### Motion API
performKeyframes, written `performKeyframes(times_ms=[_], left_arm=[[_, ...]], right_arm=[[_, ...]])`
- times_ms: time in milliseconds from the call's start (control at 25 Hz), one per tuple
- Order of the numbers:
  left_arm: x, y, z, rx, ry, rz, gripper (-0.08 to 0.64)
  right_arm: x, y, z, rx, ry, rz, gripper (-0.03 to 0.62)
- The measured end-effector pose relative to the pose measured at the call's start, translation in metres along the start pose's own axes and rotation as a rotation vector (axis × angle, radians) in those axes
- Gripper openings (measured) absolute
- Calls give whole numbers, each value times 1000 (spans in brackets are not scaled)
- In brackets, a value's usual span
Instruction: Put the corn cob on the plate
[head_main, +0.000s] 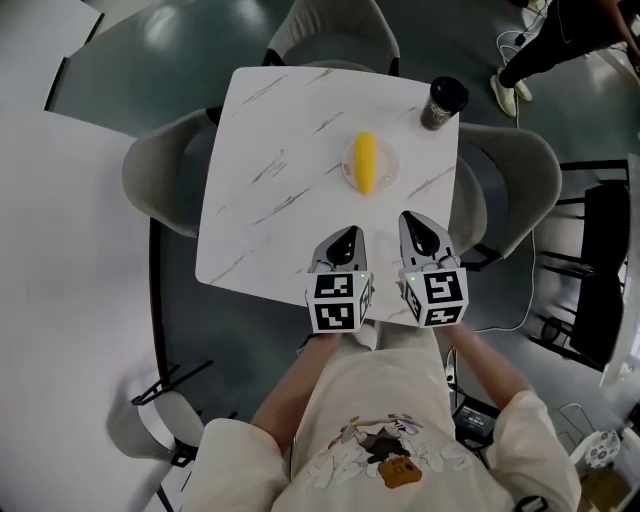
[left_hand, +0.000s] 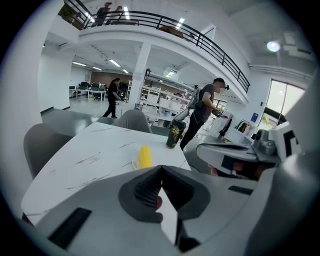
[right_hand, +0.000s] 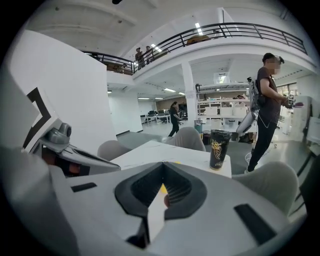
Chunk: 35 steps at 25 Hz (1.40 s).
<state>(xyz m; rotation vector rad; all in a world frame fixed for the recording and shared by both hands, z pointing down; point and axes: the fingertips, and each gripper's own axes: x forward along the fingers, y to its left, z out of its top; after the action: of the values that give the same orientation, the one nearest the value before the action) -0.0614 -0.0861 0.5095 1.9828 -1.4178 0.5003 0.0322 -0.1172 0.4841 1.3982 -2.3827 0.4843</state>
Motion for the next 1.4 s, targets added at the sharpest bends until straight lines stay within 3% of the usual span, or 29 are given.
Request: performKeyframes(times_ms=[400,760,920,1400], left_arm=[[-75,-17,-7,28,-86,-26,8],[-137,-24,-17,44,-151,-39,8],[-163,-26,-25,60,-153,-34,8],[-232,-40,-37,109,-236,-48,8]], right_arm=[[-54,35,18,-20,-64,-9,-3],[-108,82,26,-51,-86,64,-3],[-137,102,27,-4,-77,99,-3],[-204,150,27,-47,-131,135,-3]])
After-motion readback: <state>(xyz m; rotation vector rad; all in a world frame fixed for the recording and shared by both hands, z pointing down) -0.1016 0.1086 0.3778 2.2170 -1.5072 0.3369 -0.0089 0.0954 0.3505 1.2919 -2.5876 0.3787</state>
